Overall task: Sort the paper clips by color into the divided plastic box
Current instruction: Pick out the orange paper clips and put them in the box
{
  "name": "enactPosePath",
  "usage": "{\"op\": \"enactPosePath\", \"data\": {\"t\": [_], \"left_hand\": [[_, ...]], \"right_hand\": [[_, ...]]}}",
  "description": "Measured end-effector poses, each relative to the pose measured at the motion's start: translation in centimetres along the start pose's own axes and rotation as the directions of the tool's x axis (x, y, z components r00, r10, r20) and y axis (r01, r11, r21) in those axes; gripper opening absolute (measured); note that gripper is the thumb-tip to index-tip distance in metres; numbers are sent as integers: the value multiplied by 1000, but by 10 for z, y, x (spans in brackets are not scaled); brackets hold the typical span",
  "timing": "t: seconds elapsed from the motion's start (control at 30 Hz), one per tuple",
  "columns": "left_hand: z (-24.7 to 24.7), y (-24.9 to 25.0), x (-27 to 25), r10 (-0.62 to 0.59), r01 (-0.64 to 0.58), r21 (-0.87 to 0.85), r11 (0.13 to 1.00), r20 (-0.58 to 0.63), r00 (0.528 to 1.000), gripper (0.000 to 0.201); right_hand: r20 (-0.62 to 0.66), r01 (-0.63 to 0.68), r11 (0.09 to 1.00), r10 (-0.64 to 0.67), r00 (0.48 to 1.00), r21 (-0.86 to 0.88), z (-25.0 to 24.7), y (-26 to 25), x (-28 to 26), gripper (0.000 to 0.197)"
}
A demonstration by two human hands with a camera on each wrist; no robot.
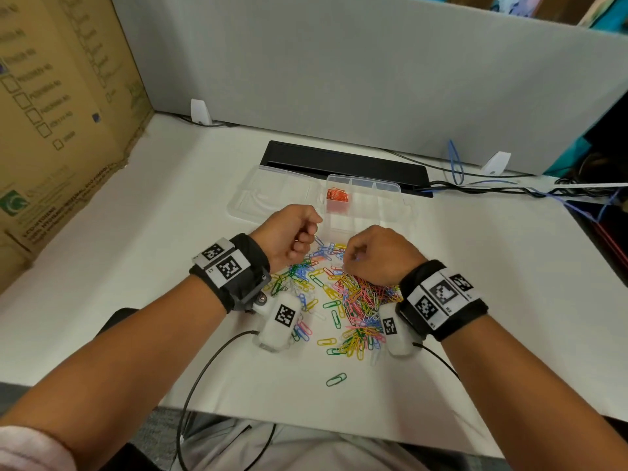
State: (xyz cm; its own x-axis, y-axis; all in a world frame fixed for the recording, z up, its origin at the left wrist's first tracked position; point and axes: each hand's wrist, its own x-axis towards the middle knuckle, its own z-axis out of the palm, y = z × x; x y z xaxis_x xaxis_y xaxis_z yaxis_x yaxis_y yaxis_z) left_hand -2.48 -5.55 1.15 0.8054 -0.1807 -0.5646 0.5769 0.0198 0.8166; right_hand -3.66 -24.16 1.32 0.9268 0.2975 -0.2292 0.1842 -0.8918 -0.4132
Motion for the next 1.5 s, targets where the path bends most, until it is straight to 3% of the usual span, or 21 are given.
{"op": "enactPosePath", "data": {"t": [0.07, 0.13, 0.2, 0.3, 0.43, 0.53, 0.63, 0.77, 0.9, 1.03, 1.23, 1.33, 1.5], "left_hand": [[1, 0, 2, 103, -63, 396, 916, -82, 991, 27], [-2, -2, 7, 197, -101, 696, 711, -59, 979, 28], [-5, -5, 9, 195, -113, 822, 558, 3, 981, 29], [-3, -5, 12, 194, -87, 934, 347, 20, 981, 29], [2, 1, 12, 177, -65, 974, 217, 26, 984, 21], [4, 3, 12, 111, -61, 979, 195, 39, 993, 24], [2, 1, 14, 108, -64, 978, 199, 43, 993, 14], [-3, 2, 15, 125, -95, 970, 224, 68, 990, 18], [-5, 3, 15, 150, -129, 980, 150, 106, 983, 19], [-4, 1, 14, 117, -134, 987, 94, 122, 986, 24], [-12, 2, 10, 114, -186, 971, 152, 170, 979, 14], [-17, 2, 9, 110, -208, 963, 175, 190, 975, 22], [-14, 1, 12, 165, -243, 959, 147, 219, 962, 13]], "right_hand": [[-59, 0, 999, -3, 998, -46, 3, -11, 2, 16], [-43, 6, 998, -8, 999, -58, 9, -20, 7, 13], [18, -27, 995, 29, 999, -96, 16, -26, 13, 2], [58, -68, 983, 79, 995, -169, 23, -30, 20, 10], [121, -73, 984, 93, 988, -162, 21, -32, 24, 13], [149, -62, 985, 85, 985, -158, 20, -31, 24, 15], [133, -35, 989, 54, 990, -143, 20, -29, 20, 9], [-15, 1, 993, 1, 1000, 118, 16, -15, 14, 13], [-125, 42, 955, -6, 992, 293, 11, -1, 5, 17], [-169, 42, 942, 16, 985, 334, 9, 7, 0, 17], [-192, 67, 942, -3, 981, 328, 12, 11, 0, 19], [-177, 85, 940, -27, 984, 330, 13, 9, 1, 19], [-181, 74, 942, -14, 983, 326, 11, 7, 5, 19]]}}
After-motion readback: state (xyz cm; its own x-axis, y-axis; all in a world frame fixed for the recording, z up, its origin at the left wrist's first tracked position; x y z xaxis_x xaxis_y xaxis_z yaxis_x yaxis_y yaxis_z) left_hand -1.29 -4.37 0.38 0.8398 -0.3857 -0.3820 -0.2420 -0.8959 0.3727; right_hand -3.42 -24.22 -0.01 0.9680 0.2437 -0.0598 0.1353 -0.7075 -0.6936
